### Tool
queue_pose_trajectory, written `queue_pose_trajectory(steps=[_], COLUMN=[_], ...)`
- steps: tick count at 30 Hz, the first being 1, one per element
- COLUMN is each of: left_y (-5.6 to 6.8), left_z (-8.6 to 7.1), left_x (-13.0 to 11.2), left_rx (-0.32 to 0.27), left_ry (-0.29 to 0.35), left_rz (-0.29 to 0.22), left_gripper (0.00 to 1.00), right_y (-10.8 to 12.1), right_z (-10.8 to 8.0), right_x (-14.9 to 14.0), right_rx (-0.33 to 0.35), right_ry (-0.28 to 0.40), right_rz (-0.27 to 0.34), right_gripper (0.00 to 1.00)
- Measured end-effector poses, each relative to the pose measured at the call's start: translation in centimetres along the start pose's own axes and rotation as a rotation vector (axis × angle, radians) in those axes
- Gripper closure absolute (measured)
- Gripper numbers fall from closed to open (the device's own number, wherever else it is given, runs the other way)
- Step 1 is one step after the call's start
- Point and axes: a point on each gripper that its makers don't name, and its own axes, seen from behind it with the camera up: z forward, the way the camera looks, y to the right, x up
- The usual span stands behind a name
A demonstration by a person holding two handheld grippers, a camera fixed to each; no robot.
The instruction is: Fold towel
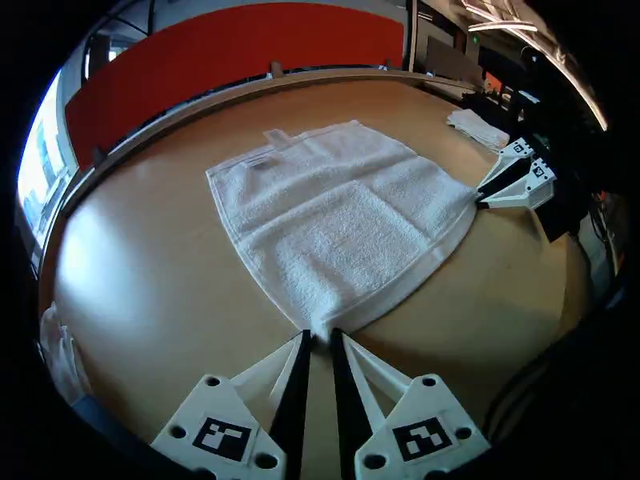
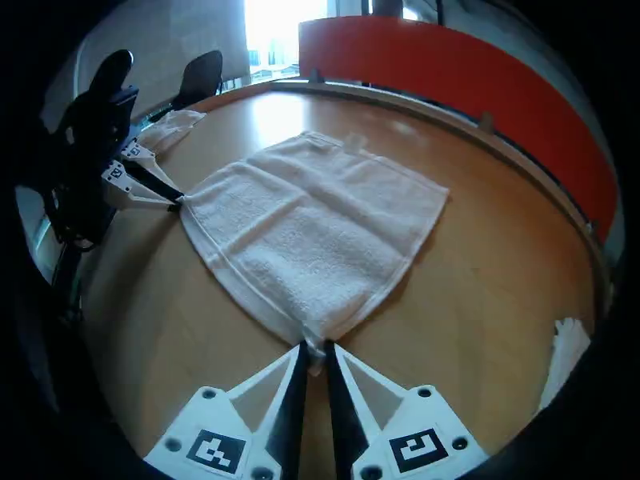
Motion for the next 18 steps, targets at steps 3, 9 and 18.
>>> queue_pose_trajectory(steps=[3, 9, 18], left_y=[0.0, 0.2, 0.0], left_z=[-0.1, -0.5, -2.2], left_x=[0.1, 0.7, 2.6], left_rx=[-0.006, -0.013, -0.008], left_ry=[-0.003, 0.002, 0.018], left_rz=[-0.021, -0.037, -0.067], left_gripper=[0.81, 0.82, 0.82], right_y=[0.1, 0.4, 0.8], right_z=[-0.1, -0.6, -2.1], right_x=[0.2, 1.0, 3.4], right_rx=[-0.003, -0.014, -0.029], right_ry=[0.004, 0.016, 0.052], right_rz=[0.003, -0.006, 0.001], right_gripper=[0.85, 0.85, 0.85])
